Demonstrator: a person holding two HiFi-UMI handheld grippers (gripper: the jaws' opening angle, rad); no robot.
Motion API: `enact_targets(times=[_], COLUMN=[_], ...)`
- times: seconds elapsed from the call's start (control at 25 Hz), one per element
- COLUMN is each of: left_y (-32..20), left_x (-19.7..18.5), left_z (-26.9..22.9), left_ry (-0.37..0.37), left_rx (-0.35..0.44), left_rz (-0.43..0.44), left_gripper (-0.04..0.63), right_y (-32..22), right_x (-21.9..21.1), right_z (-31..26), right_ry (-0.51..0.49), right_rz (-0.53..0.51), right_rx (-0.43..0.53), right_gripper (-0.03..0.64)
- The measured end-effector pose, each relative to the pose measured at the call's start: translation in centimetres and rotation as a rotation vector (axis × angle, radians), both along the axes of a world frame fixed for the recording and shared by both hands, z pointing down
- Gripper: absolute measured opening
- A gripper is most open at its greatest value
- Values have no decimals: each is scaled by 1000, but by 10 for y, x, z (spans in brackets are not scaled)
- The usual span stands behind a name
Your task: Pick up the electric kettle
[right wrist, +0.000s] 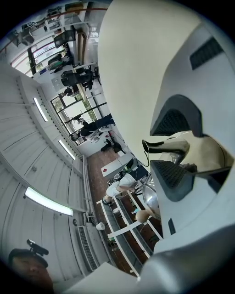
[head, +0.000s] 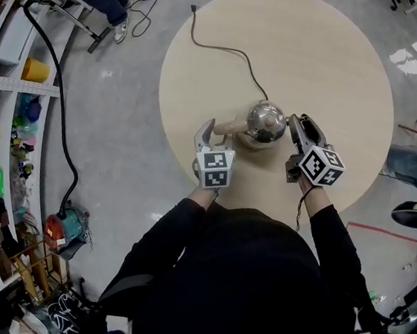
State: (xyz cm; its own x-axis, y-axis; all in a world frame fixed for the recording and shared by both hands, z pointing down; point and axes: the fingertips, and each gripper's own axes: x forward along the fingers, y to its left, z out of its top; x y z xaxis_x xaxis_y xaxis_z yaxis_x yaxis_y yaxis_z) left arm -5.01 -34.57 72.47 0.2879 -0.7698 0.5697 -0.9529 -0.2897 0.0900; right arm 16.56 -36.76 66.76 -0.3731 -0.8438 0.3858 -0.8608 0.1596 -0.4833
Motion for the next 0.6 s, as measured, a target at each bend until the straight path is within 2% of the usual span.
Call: enact_targets(times=[0.4, 0.6], left_y=[-12, -15], left_x=[1, -1], left_z=[9, 10], left_ry=[70, 132], left_rx=[-26, -54], left_rz=[-68, -106], left_gripper=[186, 184], right_y=[-8, -9], right_x=[2, -2], right_z=[19, 19], right_ry=[-40, -28], right_rz=[32, 20], right_rx=[-20, -25], right_gripper=[169, 131])
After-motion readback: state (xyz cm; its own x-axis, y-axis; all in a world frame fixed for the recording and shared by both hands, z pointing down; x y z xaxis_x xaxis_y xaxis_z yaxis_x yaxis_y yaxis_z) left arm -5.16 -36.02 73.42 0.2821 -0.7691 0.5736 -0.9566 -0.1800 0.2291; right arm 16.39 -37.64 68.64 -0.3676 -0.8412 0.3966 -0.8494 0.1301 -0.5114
